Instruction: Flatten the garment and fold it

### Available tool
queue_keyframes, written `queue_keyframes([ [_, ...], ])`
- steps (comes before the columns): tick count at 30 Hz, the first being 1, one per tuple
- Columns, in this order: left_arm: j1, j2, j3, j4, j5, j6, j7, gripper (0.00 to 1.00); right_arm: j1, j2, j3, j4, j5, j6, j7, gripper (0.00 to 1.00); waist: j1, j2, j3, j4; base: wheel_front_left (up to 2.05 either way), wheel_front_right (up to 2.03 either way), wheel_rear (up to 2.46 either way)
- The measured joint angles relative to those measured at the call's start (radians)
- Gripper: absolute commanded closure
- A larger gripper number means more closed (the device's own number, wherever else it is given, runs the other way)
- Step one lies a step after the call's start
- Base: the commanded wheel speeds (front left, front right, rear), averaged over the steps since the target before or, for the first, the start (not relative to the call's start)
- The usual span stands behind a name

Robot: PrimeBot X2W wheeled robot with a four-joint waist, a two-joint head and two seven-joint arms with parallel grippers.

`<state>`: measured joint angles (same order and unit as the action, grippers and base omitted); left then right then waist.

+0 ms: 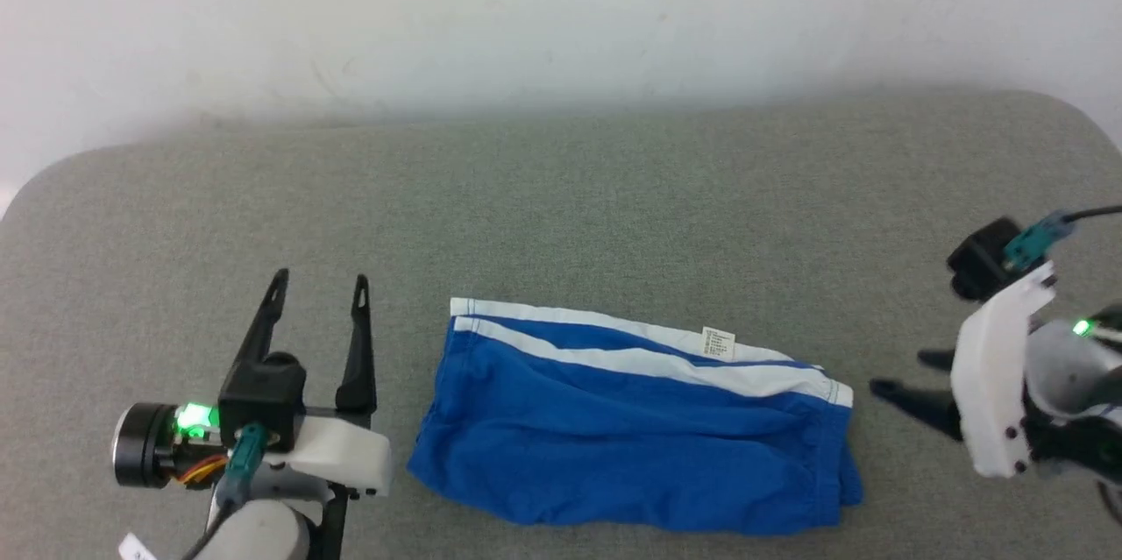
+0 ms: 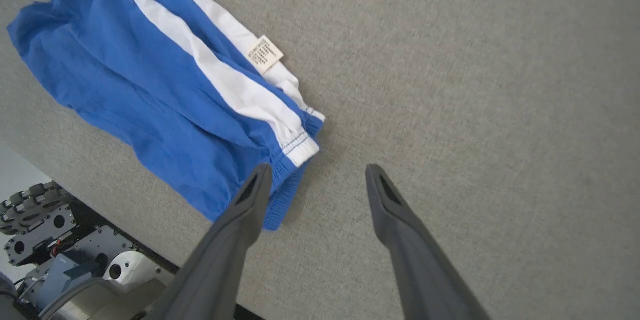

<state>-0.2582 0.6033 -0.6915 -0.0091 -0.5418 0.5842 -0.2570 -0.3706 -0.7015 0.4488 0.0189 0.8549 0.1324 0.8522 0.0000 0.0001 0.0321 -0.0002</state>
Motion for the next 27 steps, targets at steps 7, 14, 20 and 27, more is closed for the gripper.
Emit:
queue_keyframes([
  [7, 0.137, -0.1, 0.195, -0.085, 0.15, -0.022, 0.0, 0.0, 0.044, 0.158, -0.054, 0.139, -0.08, 0.0, 0.063, 0.0, 0.0, 0.0, 0.036, 0.026, 0.0, 0.0, 0.0],
  [14, 0.234, -0.225, 0.359, -0.087, 0.232, -0.133, 0.0, 0.0, 0.045, 0.291, -0.091, 0.332, -0.164, -0.001, 0.003, 0.0, 0.0, 0.0, 0.075, 0.061, 0.0, 0.0, 0.0],
  [20, 0.283, -0.324, 0.482, -0.074, 0.336, -0.247, 0.0, 0.0, 0.039, 0.312, -0.057, 0.383, -0.184, -0.001, -0.057, 0.59, 0.0, -0.0001, 0.093, 0.073, 0.0, 0.0, 0.0],
  [27, 0.3, -0.375, 0.554, -0.081, 0.414, -0.33, 0.0, 0.0, 0.017, 0.271, -0.04, 0.372, -0.136, 0.0, -0.114, 1.0, 0.0001, 0.0, 0.075, 0.056, 0.0, 0.0, 0.0],
])
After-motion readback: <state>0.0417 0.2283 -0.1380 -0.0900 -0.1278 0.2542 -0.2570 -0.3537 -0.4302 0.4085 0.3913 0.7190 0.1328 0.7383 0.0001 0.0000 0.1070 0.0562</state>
